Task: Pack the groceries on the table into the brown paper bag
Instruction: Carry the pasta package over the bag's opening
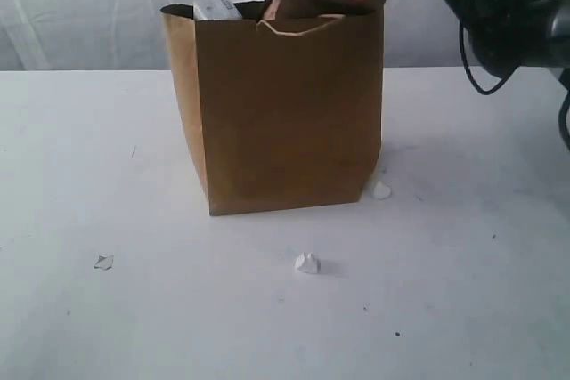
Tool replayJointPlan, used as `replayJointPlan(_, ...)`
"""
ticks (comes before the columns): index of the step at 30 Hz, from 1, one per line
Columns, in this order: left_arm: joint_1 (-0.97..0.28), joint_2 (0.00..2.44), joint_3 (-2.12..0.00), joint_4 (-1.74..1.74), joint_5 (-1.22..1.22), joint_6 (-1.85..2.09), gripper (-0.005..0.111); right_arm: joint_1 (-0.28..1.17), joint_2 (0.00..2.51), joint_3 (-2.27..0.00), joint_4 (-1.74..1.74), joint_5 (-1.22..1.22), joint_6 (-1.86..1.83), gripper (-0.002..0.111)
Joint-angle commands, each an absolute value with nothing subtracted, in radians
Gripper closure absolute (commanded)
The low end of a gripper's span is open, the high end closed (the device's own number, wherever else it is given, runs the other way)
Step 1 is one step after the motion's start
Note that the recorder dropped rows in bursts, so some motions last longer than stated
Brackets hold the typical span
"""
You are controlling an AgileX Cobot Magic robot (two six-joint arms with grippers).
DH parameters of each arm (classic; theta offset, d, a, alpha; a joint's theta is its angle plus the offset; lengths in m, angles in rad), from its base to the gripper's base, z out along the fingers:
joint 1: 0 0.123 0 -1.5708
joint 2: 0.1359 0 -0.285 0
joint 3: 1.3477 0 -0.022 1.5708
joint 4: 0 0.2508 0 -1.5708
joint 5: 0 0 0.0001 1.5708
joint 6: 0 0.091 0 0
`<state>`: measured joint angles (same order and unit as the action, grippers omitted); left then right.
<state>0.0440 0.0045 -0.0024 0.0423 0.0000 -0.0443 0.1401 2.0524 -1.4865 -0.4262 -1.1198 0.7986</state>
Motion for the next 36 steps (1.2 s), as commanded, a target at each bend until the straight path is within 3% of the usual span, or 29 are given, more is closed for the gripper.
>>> replayJointPlan(1, 0.048, 0.0, 0.0, 0.034, 0.0, -0.047, 0.072, 0.149, 2.058, -1.504, -0.454, -1.183, 0.79, 0.108)
replayJointPlan(20, 0.048, 0.0, 0.0, 0.034, 0.0, -0.047, 0.072, 0.258, 2.088, -1.504, -0.565, -1.092, 0.755, 0.108)
replayJointPlan(36, 0.048, 0.0, 0.0, 0.034, 0.0, -0.047, 0.072, 0.256, 2.086, -1.475, -0.642, -0.938, 0.695, 0.108)
